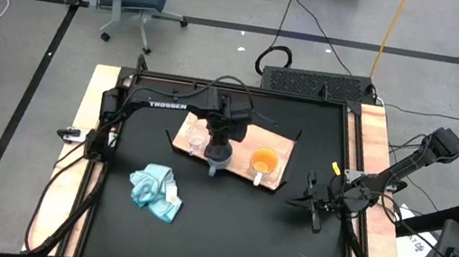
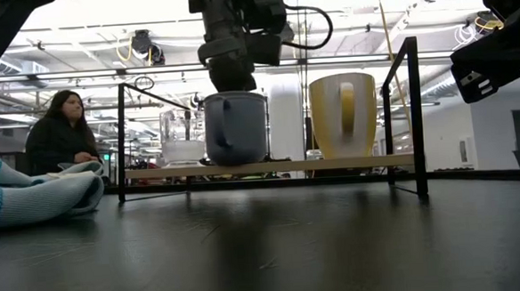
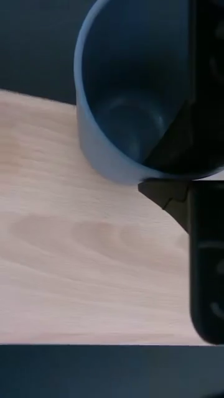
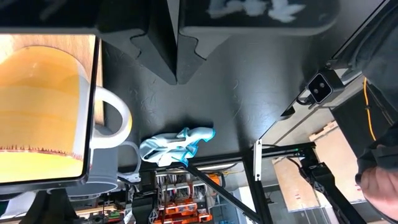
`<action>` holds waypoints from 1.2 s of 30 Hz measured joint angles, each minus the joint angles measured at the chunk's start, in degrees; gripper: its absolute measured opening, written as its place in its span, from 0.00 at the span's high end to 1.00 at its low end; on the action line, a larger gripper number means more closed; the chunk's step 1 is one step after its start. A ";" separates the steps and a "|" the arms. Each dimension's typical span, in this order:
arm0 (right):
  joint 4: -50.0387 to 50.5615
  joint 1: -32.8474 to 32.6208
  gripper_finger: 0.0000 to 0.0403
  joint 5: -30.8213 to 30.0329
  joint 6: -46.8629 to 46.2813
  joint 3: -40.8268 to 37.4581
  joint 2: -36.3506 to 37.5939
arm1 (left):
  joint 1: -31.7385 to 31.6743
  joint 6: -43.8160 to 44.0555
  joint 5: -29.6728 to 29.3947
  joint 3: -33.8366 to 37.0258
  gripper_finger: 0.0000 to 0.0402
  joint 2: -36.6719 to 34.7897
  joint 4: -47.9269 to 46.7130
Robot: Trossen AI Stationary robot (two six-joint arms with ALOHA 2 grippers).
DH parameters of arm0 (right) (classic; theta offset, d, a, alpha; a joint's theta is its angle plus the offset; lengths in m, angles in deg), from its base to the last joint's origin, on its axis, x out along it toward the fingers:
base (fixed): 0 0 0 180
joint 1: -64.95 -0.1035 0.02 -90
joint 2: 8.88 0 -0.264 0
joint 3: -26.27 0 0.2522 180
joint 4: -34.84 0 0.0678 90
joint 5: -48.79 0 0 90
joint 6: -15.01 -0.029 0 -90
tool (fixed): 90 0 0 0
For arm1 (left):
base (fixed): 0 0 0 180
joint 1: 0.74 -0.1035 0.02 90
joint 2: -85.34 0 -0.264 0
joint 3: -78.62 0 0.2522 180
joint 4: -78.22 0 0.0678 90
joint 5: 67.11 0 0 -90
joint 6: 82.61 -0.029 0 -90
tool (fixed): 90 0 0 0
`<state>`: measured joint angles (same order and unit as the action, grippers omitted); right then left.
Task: Stack small to large cups/mugs on shelf
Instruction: Adjust the mugs on the shelf
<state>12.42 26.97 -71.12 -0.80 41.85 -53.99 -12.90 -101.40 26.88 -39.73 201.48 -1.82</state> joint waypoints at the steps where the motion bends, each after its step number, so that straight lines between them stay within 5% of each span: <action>1: 0.00 0.00 1.00 0.00 0.00 0.02 0.00 | 0.09 -0.90 0.04 0.00 0.98 -0.02 0.00; 36: -0.44 -0.02 1.00 -0.02 0.45 0.01 0.00 | -1.49 -7.67 1.03 -0.14 0.99 0.58 4.32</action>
<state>11.98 26.95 -71.14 -0.35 41.86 -53.99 -14.39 -109.07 27.91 -39.88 202.05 2.50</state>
